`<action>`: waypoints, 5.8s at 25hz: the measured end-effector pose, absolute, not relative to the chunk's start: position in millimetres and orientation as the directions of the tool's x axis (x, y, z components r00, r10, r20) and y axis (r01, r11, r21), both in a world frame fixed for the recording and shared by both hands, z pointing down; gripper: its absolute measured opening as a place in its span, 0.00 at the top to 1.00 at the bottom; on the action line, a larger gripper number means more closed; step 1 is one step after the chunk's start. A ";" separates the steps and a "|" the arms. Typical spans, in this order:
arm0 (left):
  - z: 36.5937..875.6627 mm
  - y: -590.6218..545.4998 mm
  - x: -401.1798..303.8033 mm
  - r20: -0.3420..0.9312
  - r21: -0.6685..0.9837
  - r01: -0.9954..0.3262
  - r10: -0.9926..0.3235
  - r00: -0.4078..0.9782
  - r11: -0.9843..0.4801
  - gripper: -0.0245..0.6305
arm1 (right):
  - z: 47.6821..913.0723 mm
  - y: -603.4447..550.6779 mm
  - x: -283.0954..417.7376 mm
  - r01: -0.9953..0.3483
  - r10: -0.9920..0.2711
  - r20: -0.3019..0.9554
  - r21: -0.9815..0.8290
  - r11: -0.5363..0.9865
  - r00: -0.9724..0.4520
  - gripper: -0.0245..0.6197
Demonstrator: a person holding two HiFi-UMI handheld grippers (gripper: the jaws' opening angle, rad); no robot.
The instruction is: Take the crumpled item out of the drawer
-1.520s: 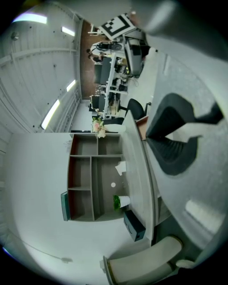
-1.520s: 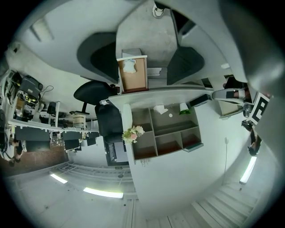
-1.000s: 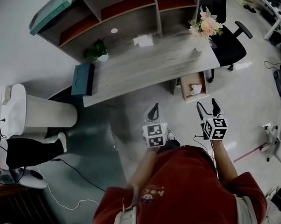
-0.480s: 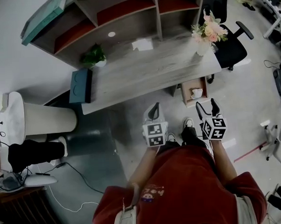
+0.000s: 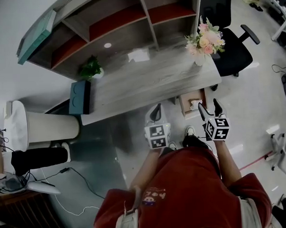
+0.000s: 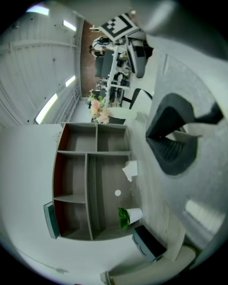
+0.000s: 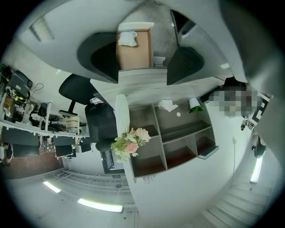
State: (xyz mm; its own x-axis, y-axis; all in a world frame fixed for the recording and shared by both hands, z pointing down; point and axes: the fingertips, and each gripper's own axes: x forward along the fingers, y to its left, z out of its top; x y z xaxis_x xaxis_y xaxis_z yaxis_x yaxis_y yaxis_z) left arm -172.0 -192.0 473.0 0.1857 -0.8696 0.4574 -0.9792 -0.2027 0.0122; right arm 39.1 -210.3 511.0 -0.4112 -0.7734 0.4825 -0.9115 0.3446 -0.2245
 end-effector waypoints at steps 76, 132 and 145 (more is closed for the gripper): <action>676.6 -232.8 -118.5 0.722 0.115 -0.974 -0.658 0.216 -0.194 0.96 | 761.0 -262.2 34.9 -0.874 -0.418 0.785 -0.307 0.377 -0.457 0.46; 717.6 -223.5 -112.9 0.763 0.125 -0.962 -0.596 0.250 -0.242 0.96 | 839.5 -243.7 51.7 -0.926 -0.267 0.898 -0.290 0.244 -0.351 0.61; 675.7 -214.4 -93.5 0.717 0.098 -0.971 -0.660 0.222 -0.220 0.96 | 779.0 -224.8 60.3 -0.882 -0.299 0.859 -0.301 0.364 -0.416 0.61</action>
State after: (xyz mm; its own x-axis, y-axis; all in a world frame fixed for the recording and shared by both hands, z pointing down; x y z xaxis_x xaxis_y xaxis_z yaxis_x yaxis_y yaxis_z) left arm -93.5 -214.4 675.7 0.2222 -0.6603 0.7174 -0.9706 -0.2197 0.0983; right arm 60.3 -224.8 779.0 -0.4160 -0.2986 0.8590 -0.8817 0.3637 -0.3006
